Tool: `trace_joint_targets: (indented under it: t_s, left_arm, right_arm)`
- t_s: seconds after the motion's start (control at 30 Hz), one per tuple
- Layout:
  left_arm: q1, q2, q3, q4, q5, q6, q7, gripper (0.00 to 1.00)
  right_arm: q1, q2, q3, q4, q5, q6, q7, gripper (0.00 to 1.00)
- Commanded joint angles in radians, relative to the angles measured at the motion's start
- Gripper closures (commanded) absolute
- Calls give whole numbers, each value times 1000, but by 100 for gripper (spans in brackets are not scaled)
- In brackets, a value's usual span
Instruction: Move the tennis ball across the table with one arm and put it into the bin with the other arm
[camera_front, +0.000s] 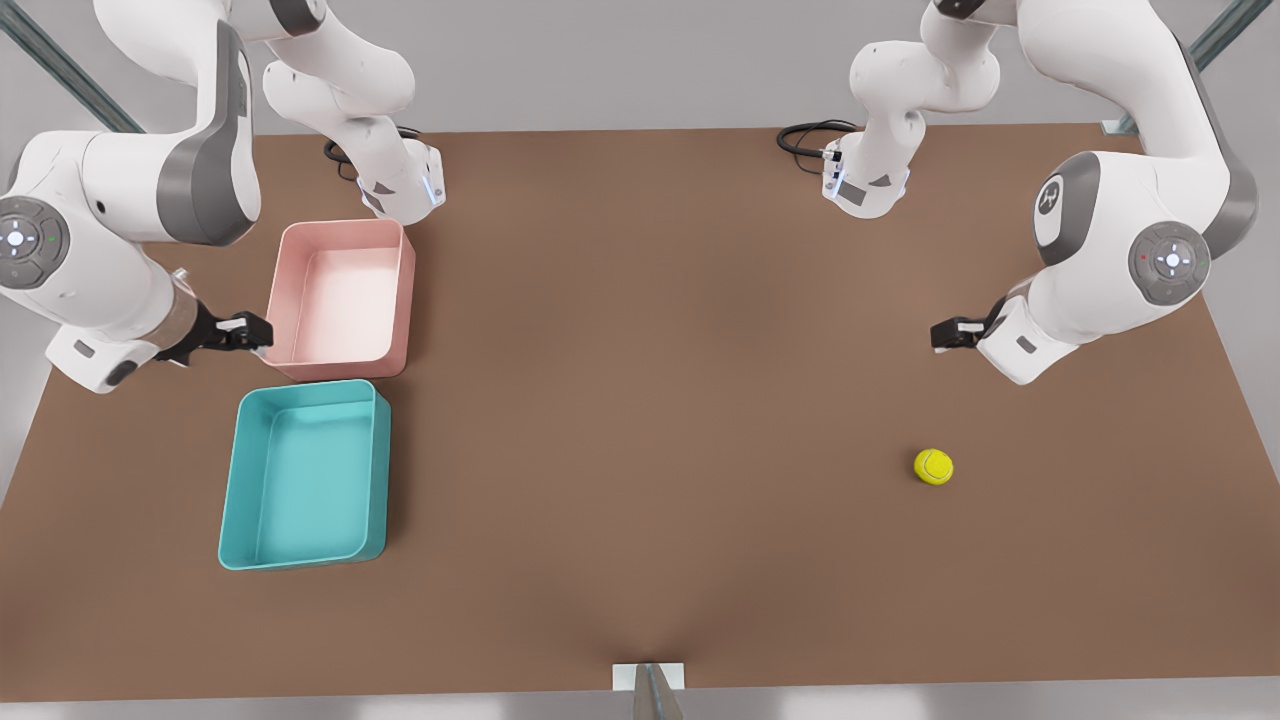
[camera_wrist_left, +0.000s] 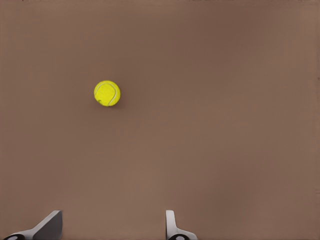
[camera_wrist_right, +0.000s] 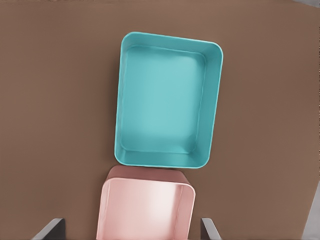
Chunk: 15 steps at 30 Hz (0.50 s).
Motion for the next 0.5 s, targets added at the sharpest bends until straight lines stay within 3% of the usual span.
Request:
trace_joint_targets:
  t_s: [0.0, 0.07, 0.1, 0.17, 0.23, 0.27, 0.37, 0.47]
  left_arm:
    - [0, -1, 0, 0, 0, 11, -37, 0]
    - [-1, 2, 1, 0, 0, 11, -37, 0]
    - [9, 25, 1, 0, -2, 17, -31, 9]
    - [31, 161, 3, 72, 11, 20, 98, 75]
    - [58, 418, 6, 316, 12, 15, 415, 79]
    - [63, 464, 47, 332, 12, 34, 618, 79]
    - [92, 499, 77, 323, 6, 176, 782, 79]
    - [118, 527, 78, 249, 6, 250, 1506, 79]
  right_arm:
    - [1, -1, 0, -1, -7, 11, 58, 0]
    - [3, -1, 0, -9, -12, 16, 46, 0]
    - [1, 0, -1, -39, -12, 22, 53, 0]
    - [0, 35, -8, -33, -6, 31, 53, 0]
    - [0, 42, -11, -32, -7, 43, 53, 0]
    - [0, 43, -11, -32, -4, 54, 53, 0]
    - [1, 80, -12, -4, 9, 72, 53, 0]
    - [0, 135, -11, 51, 14, 71, 43, 0]
